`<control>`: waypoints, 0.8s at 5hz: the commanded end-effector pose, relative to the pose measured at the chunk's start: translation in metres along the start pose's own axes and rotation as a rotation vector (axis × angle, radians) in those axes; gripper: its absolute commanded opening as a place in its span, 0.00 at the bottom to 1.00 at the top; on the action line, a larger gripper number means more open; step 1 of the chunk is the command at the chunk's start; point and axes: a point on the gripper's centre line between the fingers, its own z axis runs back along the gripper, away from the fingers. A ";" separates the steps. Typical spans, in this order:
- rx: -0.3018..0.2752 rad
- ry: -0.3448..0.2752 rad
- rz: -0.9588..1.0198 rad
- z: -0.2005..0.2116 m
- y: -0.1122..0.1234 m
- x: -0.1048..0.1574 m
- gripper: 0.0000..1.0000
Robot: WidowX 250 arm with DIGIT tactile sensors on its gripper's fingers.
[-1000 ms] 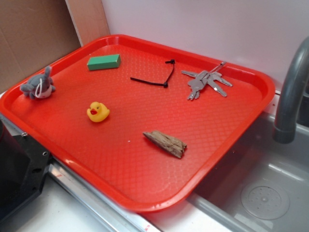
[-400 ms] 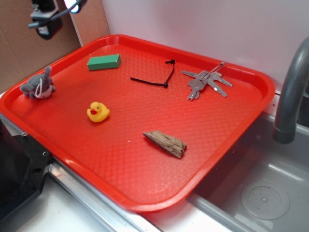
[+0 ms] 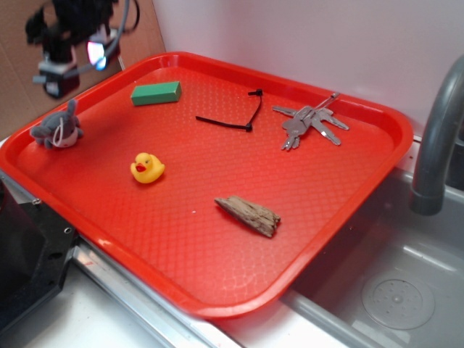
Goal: Grab the gray animal.
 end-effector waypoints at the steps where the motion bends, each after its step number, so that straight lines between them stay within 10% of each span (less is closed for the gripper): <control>1: -0.011 -0.074 0.155 -0.030 -0.025 -0.017 1.00; 2: -0.047 -0.037 0.202 -0.043 -0.026 -0.024 1.00; 3: -0.086 -0.012 0.265 -0.058 -0.023 -0.026 0.00; 4: -0.077 0.012 0.295 -0.062 -0.021 -0.027 0.00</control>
